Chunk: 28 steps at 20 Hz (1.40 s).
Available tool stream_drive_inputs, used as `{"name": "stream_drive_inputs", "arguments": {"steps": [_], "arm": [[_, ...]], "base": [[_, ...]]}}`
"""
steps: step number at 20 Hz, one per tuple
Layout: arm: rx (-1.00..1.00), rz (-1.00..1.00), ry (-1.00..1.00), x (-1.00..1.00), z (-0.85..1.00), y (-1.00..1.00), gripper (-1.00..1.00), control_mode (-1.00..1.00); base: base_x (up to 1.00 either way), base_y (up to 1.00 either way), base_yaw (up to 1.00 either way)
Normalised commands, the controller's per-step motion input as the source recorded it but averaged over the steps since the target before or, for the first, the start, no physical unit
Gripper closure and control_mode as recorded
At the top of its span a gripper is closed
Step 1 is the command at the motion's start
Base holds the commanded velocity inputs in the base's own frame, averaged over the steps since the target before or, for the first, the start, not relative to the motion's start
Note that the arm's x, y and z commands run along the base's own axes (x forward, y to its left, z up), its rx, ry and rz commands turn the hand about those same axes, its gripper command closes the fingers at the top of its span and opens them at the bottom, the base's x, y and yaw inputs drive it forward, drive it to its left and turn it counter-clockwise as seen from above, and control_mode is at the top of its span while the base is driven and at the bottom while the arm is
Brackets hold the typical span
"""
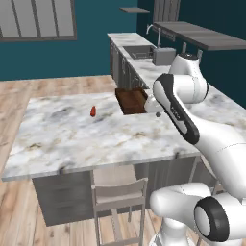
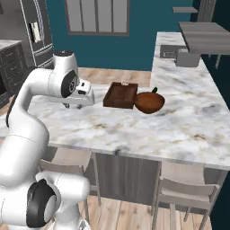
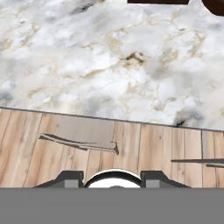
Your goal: Place the two vegetables and bowl onto the tray for setting up a vegetable dip station.
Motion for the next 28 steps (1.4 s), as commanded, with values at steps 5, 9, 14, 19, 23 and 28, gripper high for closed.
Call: {"name": "stream_drive_inputs", "arguments": {"steps": [5, 9, 14, 19, 23, 28], "arm": [[0.00, 0.00, 0.00, 0.00, 0.00, 0.00, -1.00, 1.00], [0.00, 0.00, 0.00, 0.00, 0.00, 0.00, -1.00, 1.00], [0.00, 0.00, 0.00, 0.00, 0.00, 0.00, -1.00, 1.00], [0.00, 0.00, 0.00, 0.00, 0.00, 0.00, -1.00, 1.00], [0.00, 0.00, 0.00, 0.00, 0.00, 0.00, -1.00, 1.00], [0.00, 0.00, 0.00, 0.00, 0.00, 0.00, -1.00, 1.00]], "base": [[-0.09, 0.00, 0.02], [-0.32, 0.08, 0.06], [-0.31, 0.37, 0.00], [-0.10, 0.59, -0.07], [-0.01, 0.65, -0.06], [0.00, 0.68, -0.02]]}}
